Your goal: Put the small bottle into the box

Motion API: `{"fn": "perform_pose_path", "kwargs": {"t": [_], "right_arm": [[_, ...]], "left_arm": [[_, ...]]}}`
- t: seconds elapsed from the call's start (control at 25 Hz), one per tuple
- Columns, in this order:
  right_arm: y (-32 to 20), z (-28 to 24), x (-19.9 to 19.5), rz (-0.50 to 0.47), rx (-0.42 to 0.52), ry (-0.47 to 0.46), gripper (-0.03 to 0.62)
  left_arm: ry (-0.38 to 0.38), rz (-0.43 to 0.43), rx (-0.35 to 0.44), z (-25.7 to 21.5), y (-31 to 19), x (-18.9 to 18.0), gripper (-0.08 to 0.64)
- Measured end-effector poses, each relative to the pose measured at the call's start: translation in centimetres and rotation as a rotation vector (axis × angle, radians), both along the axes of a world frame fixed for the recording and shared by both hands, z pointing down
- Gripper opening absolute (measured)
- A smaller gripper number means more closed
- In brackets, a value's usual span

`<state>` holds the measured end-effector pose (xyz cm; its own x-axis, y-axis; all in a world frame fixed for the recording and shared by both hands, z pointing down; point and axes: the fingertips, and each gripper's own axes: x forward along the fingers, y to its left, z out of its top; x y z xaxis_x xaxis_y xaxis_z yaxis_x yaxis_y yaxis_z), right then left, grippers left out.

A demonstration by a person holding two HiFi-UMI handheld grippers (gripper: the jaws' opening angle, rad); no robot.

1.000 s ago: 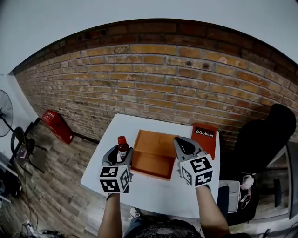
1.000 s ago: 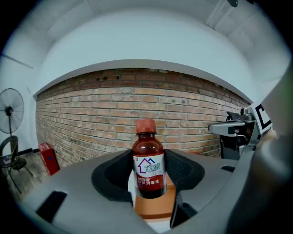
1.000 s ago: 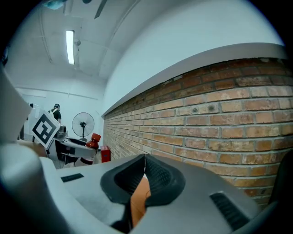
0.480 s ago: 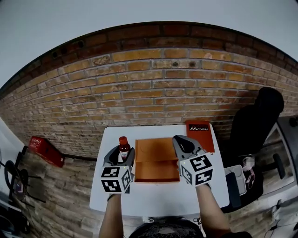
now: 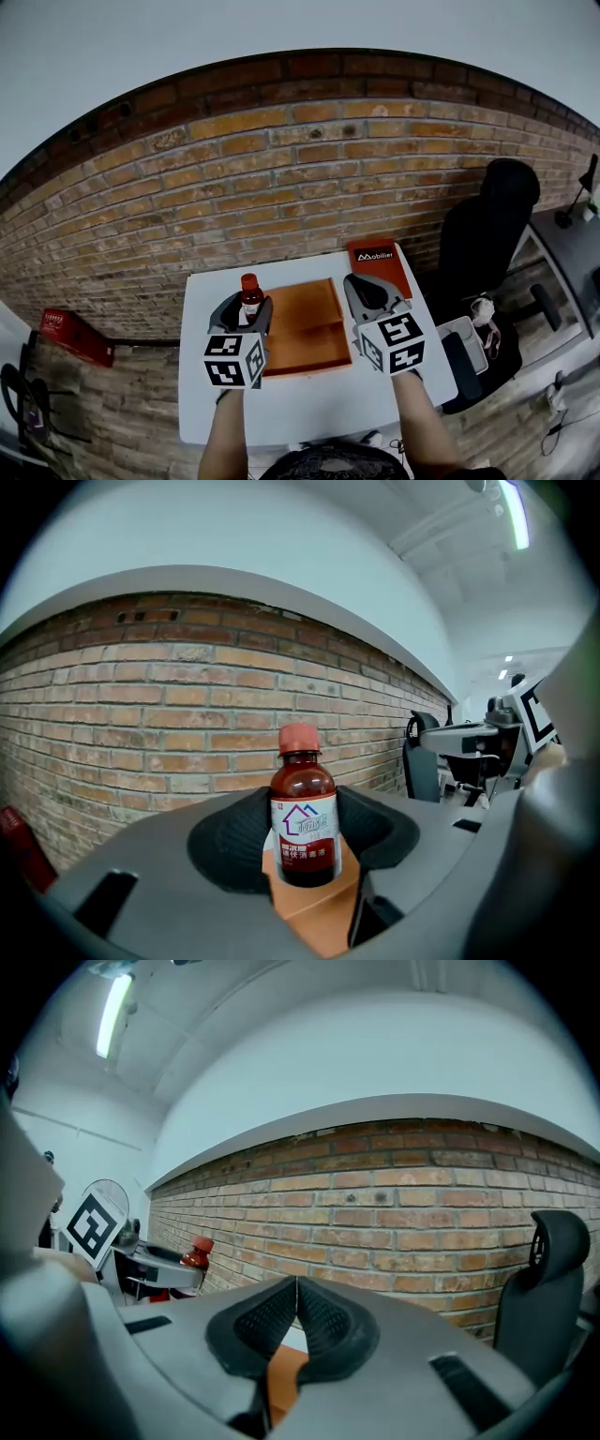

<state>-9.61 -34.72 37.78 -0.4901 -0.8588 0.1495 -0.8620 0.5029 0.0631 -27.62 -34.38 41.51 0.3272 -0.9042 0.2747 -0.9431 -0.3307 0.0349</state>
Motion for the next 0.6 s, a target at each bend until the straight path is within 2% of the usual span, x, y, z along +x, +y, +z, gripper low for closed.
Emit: {"fn": "perform_pose_path", "kwargs": {"t": [0.28, 0.6], "right_arm": [[0.0, -0.2, 2.3, 0.017, 0.006, 0.008, 0.021], [-0.1, -0.1, 2.6, -0.008, 0.006, 0.005, 0.021]], "left_arm": [[-0.003, 0.028, 0.003, 0.2, -0.1, 2.7, 0.232], [-0.023, 0.021, -0.009, 0.6, 0.4, 3.5, 0.232]]}}
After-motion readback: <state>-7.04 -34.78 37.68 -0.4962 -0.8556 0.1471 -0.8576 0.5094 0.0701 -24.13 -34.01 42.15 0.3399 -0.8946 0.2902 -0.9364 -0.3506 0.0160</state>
